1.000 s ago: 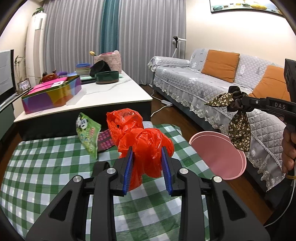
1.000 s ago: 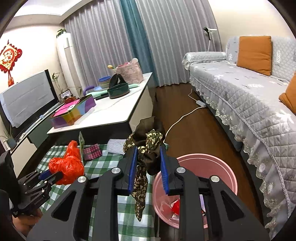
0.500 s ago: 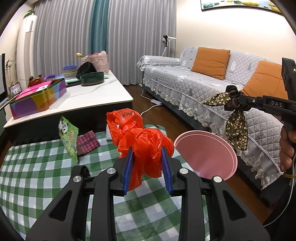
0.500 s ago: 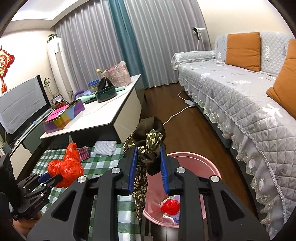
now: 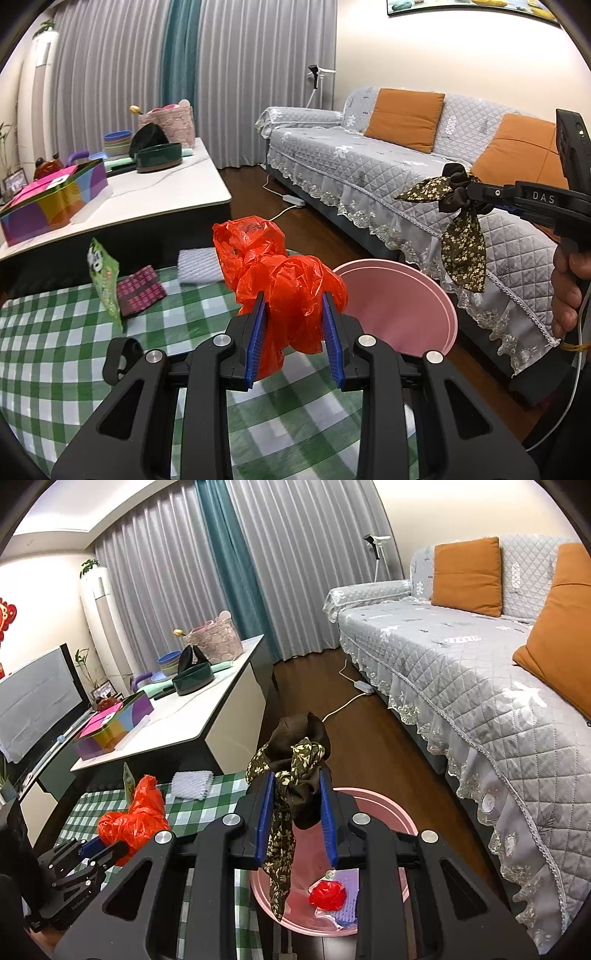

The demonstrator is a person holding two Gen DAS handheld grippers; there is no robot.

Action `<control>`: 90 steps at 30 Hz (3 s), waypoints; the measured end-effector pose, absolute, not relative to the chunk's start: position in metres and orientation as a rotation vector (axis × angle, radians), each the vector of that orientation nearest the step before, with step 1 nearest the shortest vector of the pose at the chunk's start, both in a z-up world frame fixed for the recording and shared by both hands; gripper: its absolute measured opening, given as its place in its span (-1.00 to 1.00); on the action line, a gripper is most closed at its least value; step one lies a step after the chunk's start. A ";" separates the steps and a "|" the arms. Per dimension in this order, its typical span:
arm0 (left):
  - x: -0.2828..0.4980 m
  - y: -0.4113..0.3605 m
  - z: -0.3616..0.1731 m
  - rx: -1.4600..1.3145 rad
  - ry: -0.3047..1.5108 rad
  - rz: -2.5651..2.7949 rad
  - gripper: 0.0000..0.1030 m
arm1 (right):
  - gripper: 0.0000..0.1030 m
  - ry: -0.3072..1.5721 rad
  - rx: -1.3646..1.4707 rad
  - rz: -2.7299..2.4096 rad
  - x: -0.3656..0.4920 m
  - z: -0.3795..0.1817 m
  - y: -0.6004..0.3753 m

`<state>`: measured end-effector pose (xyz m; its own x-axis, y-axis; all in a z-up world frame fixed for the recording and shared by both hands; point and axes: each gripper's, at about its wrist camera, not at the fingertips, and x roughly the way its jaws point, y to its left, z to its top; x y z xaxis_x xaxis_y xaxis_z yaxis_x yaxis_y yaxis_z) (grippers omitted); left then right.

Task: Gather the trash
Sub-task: 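Carry the orange bag and floral scarf over the pink bin and release both, then move both open grippers back over the checked table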

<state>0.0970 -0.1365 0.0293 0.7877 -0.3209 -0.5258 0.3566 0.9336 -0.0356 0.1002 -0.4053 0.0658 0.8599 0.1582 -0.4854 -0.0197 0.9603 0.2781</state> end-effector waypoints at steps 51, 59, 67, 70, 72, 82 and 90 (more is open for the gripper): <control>0.157 -0.237 -0.003 0.117 0.651 -0.557 -0.08 | 0.13 0.608 0.241 -0.073 0.133 0.031 -0.442; 0.135 -0.192 0.020 0.116 0.623 -0.493 -0.08 | 0.13 0.587 0.240 -0.045 0.128 0.039 -0.427; 0.110 -0.140 0.044 0.133 0.584 -0.419 -0.08 | 0.13 0.564 0.228 0.004 0.122 0.050 -0.397; 0.103 -0.120 0.050 0.136 0.572 -0.391 -0.08 | 0.13 0.554 0.216 0.026 0.119 0.055 -0.384; 0.100 -0.108 0.053 0.134 0.566 -0.372 -0.08 | 0.13 0.546 0.206 0.039 0.116 0.058 -0.374; 0.090 -0.037 0.035 0.037 0.585 -0.230 -0.09 | 0.13 0.552 0.139 0.084 0.112 0.057 -0.338; 0.096 -0.010 0.027 -0.002 0.597 -0.168 -0.10 | 0.13 0.558 0.136 0.094 0.117 0.055 -0.329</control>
